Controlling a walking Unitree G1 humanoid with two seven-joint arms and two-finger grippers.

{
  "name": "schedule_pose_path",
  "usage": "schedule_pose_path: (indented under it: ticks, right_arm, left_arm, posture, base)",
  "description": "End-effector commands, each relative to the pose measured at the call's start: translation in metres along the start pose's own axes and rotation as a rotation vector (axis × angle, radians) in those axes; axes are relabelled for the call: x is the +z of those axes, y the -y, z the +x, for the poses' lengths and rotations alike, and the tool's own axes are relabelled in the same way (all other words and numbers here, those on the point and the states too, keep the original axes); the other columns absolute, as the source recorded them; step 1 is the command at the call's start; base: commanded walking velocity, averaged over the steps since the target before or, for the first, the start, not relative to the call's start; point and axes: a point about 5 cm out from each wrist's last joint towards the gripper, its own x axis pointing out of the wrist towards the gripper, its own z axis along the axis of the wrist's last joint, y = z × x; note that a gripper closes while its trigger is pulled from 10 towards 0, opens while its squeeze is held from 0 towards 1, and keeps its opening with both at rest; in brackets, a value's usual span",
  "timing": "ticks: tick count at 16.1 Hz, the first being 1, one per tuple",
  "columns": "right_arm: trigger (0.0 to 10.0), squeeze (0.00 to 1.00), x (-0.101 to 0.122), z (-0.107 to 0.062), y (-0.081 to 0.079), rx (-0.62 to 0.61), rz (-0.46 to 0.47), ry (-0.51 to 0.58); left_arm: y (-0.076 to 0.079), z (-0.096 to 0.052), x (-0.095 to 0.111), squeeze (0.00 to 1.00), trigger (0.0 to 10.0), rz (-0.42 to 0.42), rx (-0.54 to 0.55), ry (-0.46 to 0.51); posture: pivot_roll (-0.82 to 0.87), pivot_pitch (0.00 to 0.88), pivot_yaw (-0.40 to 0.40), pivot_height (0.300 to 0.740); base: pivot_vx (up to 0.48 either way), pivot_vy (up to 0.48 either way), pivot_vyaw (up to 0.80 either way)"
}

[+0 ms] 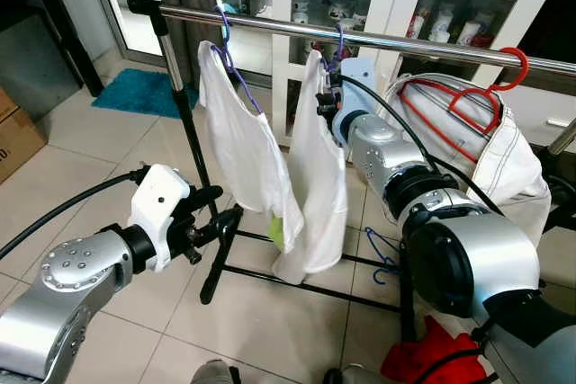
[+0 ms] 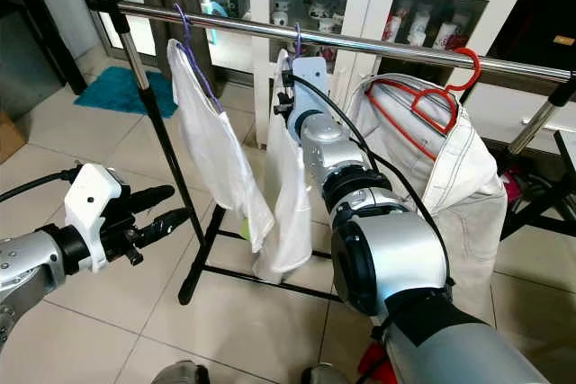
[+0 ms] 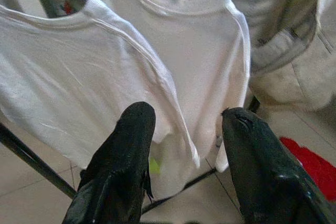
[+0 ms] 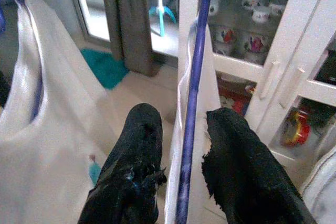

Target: Hang hanger

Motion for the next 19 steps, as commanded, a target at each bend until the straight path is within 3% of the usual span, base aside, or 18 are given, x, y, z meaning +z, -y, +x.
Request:
schedule_pose_path:
  ticks: [1,3,6,8,9,11,13,14,16,17,19]
  right_arm:
    - [10.0,1.0,0.016,0.001,-0.002,0.018,0.036,0.074]
    - [10.0,1.0,0.018,-0.002,0.001,0.088,0.084,0.149]
    - [10.0,1.0,0.019,-0.009,0.009,0.183,0.169,0.231]
    - [10.0,1.0,0.015,-0.032,0.021,0.24,0.193,0.327]
    - [10.0,0.0,0.003,-0.063,0.029,0.227,0.175,0.367]
    - [10.0,0.0,-0.008,-0.083,0.031,0.206,0.162,0.367]
    - [10.0,0.0,-0.034,-0.122,0.038,0.076,0.171,0.359]
    - [10.0,0.0,-0.053,-0.15,0.045,-0.036,0.177,0.335]
    - [10.0,0.0,-0.065,-0.172,0.047,-0.097,0.172,0.28]
    - [10.0,0.0,-0.065,-0.172,0.047,-0.097,0.172,0.28]
    - [10.0,0.0,-0.07,-0.192,0.052,-0.143,0.122,0.22]
  left_arm:
    - [-0.004,0.001,0.002,0.0,10.0,0.011,0.041,0.014]
    - [-0.007,0.013,0.002,0.0,10.0,-0.018,0.15,0.065]
    - [-0.006,0.02,0.005,0.0,10.0,-0.045,0.189,0.106]
    - [-0.004,0.027,0.007,0.0,10.0,-0.083,0.234,0.15]
    - [-0.002,0.032,0.009,0.0,10.0,-0.103,0.268,0.19]
    - [-0.001,0.036,0.011,0.0,10.0,-0.101,0.295,0.214]
    - [0.002,0.043,0.011,0.0,10.0,-0.109,0.295,0.223]
    - [0.002,0.045,0.011,0.0,10.0,-0.122,0.295,0.23]
    - [0.002,0.041,0.008,0.0,10.0,-0.134,0.305,0.236]
    - [0.002,0.041,0.008,0.0,10.0,-0.134,0.305,0.236]
    - [0.006,0.035,-0.001,0.0,10.0,-0.175,0.337,0.236]
  posture:
    - [0.03,0.022,-0.01,0.74]
    - [0.0,0.0,-0.008,0.74]
    - [-0.02,0.0,-0.008,0.74]
    - [-0.07,0.0,-0.001,0.74]
    - [-0.11,0.0,0.019,0.74]
    - [-0.11,0.0,0.019,0.74]
    - [-0.16,0.0,0.042,0.74]
    - [-0.18,0.0,0.047,0.74]
    - [-0.21,0.0,0.071,0.74]
    - [-0.21,0.0,0.071,0.74]
    - [-0.19,0.0,0.04,0.74]
  base:
    - [0.0,0.0,0.0]
    - [0.0,0.0,0.0]
    - [0.0,0.0,0.0]
    - [0.0,0.0,0.0]
    - [0.0,0.0,0.0]
    - [0.0,0.0,0.0]
    - [0.0,0.0,0.0]
    - [0.0,0.0,0.0]
    - [0.289,0.0,0.0]
    - [0.296,0.0,0.0]
    - [0.371,0.0,0.4]
